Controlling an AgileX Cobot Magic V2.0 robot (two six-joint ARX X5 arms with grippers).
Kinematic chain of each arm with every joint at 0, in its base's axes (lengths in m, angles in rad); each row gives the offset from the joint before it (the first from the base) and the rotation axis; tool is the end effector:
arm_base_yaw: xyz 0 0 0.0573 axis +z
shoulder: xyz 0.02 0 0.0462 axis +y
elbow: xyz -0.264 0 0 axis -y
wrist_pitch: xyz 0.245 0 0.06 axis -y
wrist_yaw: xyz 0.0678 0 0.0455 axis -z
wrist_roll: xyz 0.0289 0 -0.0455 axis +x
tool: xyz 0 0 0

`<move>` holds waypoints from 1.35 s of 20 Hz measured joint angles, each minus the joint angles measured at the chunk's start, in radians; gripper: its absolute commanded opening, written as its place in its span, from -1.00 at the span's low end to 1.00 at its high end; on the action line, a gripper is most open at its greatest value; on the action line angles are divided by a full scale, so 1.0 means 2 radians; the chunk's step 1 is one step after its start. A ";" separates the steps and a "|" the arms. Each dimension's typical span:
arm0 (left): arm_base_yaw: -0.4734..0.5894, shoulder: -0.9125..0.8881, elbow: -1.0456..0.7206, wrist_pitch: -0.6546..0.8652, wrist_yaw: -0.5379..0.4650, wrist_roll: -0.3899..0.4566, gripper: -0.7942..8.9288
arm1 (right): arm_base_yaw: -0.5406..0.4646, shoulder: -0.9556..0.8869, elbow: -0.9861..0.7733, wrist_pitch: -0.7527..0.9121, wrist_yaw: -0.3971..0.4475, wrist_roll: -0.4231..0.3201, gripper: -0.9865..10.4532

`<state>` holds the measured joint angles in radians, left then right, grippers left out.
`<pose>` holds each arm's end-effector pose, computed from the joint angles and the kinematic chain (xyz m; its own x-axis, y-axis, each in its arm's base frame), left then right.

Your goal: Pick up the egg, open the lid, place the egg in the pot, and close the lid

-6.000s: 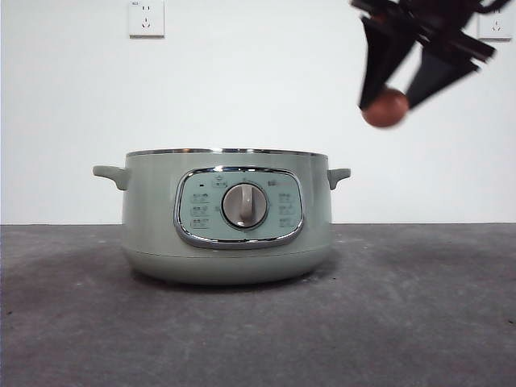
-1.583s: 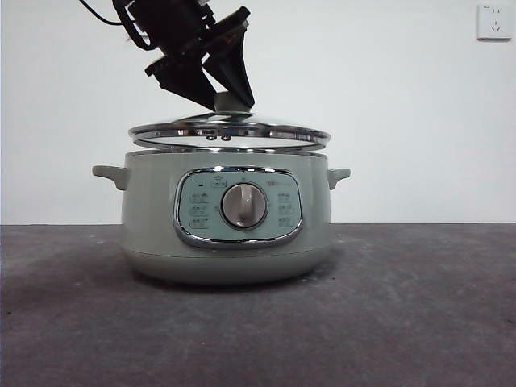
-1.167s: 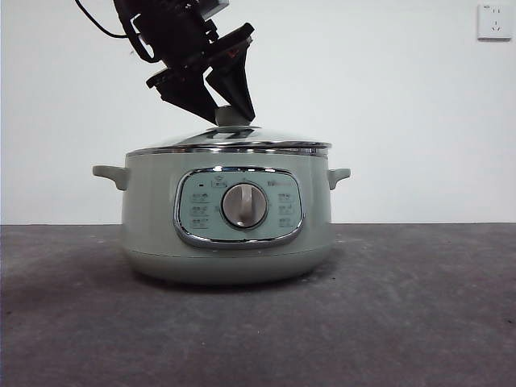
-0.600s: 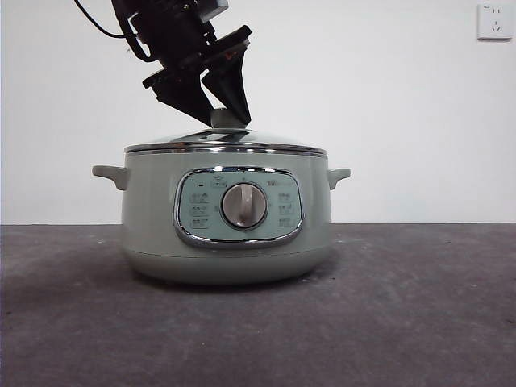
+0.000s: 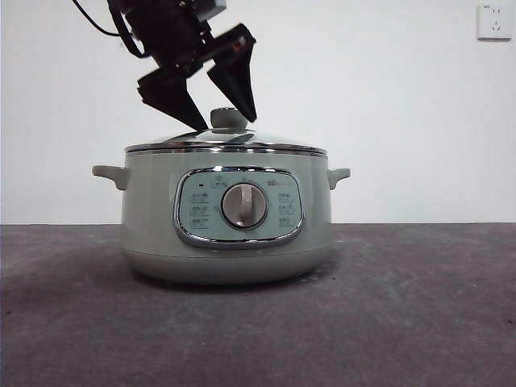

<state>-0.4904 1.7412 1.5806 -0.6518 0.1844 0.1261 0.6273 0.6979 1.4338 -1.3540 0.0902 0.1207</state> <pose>0.3348 -0.1848 0.3139 0.5101 -0.4802 -0.7136 0.6502 0.7584 -0.0456 0.0321 0.0201 0.4261 0.7100 0.4035 -0.5771 -0.4648 0.8842 0.0463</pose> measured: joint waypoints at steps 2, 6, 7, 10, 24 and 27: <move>0.000 -0.027 0.000 -0.018 0.000 0.000 0.14 | 0.000 0.000 0.000 0.000 0.000 0.000 0.00; 0.000 -0.109 0.004 -0.087 0.000 0.000 0.13 | 0.000 0.000 0.000 0.000 0.000 0.000 0.00; 0.000 -0.134 0.004 -0.115 0.000 0.000 0.13 | 0.000 0.000 0.000 0.000 0.000 0.000 0.00; 0.000 -0.198 0.004 -0.182 0.005 -0.011 0.13 | 0.000 0.000 0.000 0.000 0.000 0.000 0.00; 0.000 -0.326 0.004 -0.313 0.067 -0.047 -0.85 | 0.000 0.022 0.000 0.000 0.000 0.000 -0.87; 0.000 -0.326 0.004 -0.313 0.067 -0.047 -0.85 | 0.000 0.022 0.000 0.000 0.000 0.000 -0.84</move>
<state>-0.4904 1.0889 1.5894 -1.2785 0.3176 0.0330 0.6273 0.7422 1.4338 -1.3540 0.0902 0.1204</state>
